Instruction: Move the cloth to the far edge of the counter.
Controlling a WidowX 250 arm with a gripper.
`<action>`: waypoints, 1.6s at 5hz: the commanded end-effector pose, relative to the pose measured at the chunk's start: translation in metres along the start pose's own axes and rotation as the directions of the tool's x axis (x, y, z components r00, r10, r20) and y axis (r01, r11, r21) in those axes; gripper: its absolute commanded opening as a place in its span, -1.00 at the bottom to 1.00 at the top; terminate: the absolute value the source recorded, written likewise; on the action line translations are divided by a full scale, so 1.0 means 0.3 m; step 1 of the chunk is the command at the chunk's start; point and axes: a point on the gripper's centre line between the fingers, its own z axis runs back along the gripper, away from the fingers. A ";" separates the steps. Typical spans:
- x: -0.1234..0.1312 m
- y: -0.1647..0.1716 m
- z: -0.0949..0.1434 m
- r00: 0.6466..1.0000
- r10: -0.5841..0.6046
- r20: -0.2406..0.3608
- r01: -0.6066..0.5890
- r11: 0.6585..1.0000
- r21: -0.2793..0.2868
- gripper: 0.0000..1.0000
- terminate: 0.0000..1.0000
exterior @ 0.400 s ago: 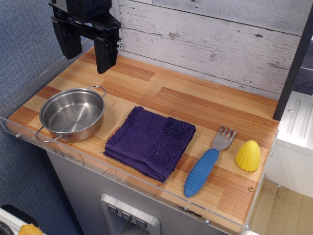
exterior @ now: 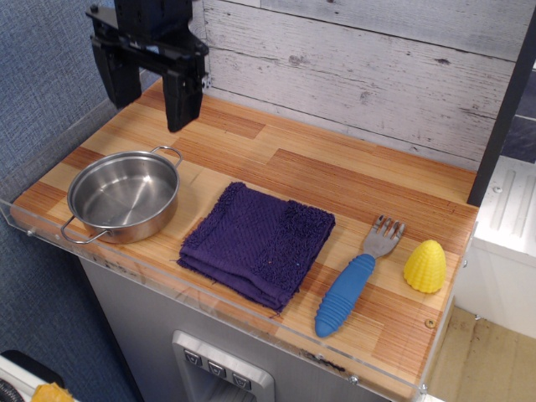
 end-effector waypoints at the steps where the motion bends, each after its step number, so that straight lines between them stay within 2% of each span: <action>1: 0.027 -0.093 0.032 0.998 -0.050 0.032 0.050 0.999 -0.002 1.00 -1.00; 2: 0.032 -0.144 0.023 0.996 -0.073 0.048 0.073 0.997 -0.002 1.00 -1.00; 3: 0.035 -0.172 -0.006 0.992 -0.060 0.108 0.056 0.998 0.040 1.00 -1.00; 5: 0.032 -0.232 -0.054 0.989 -0.043 0.139 0.033 0.997 0.074 1.00 -1.00; 8: 0.035 -0.289 -0.177 0.999 -0.046 0.024 0.047 0.998 -0.035 1.00 -1.00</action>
